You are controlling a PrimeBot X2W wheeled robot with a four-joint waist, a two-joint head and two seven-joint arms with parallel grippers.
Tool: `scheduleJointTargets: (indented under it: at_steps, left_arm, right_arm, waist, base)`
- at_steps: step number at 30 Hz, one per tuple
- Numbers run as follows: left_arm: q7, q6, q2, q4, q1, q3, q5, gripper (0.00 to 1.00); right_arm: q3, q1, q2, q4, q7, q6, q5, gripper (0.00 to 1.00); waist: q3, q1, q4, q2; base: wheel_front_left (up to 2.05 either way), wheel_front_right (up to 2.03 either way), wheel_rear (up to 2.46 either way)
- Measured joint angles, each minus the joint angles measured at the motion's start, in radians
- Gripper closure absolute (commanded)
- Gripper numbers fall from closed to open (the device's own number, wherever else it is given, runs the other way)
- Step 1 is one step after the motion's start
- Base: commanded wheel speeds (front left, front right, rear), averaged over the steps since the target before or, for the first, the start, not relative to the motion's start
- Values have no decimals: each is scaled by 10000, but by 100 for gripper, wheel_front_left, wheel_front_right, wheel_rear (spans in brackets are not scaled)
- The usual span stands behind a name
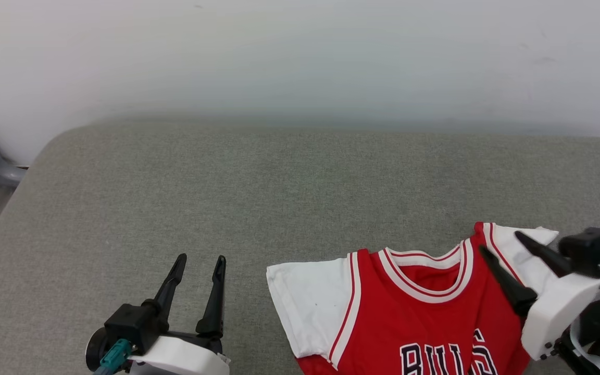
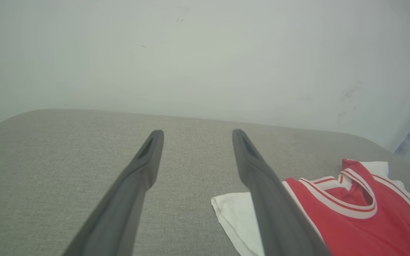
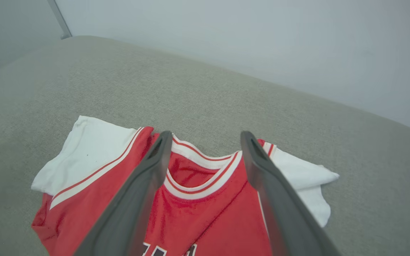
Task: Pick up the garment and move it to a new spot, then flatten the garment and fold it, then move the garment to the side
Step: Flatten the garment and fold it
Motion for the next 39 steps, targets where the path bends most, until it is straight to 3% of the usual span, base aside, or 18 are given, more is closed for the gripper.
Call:
scheduleJointTargets:
  at_steps: [6, 11, 15, 19, 26, 33, 39]
  left_arm:
    - [0, 0, 31, 165, -97, -286, -245, 0]
    - [38, 0, 280, 593, -198, -656, -316, 0]
    - [1087, 0, 552, 541, -642, -1074, -522, 0]
    - [3145, 8, 966, 284, -1277, -1315, -529, 0]
    - [6155, 412, 1352, 56, -2222, -1567, -314, 0]
    - [7509, 520, 1659, 322, -2657, -1866, 27, 0]
    - [7877, 612, 2004, 673, -2907, -2084, 460, 0]
  right_arm:
    - [-2205, 511, 1235, 414, -2548, 0, -1436, 0]
    - [-2823, 788, 2084, 472, -3609, 0, -2040, 0]
    - [-2968, 791, 2293, 357, -3731, 0, -2320, 0]
    - [-2897, 789, 2309, 58, -3714, 2, -2297, 0]
    - [-2706, 716, 2341, -107, -3710, 0, -2255, 0]
    - [-2518, 568, 2493, -38, -3810, 0, -2301, 0]
    - [-2464, 412, 2546, 79, -3965, 0, -2324, 0]
  waist:
    - [235, 0, -191, 0]
    - [425, 0, -408, 0]
    - [611, 0, -595, 0]
    - [897, 1, -711, 0]
    - [1569, 1, -1003, 0]
    - [2242, 1, -1314, 0]
    - [2666, 1, -1518, 0]
  base:
    - [0, 0, 0]
    - [0, 0, 0]
    - [0, 0, 0]
    - [0, 0, 0]
    - [0, 0, 0]
    - [0, 0, 0]
    - [0, 0, 0]
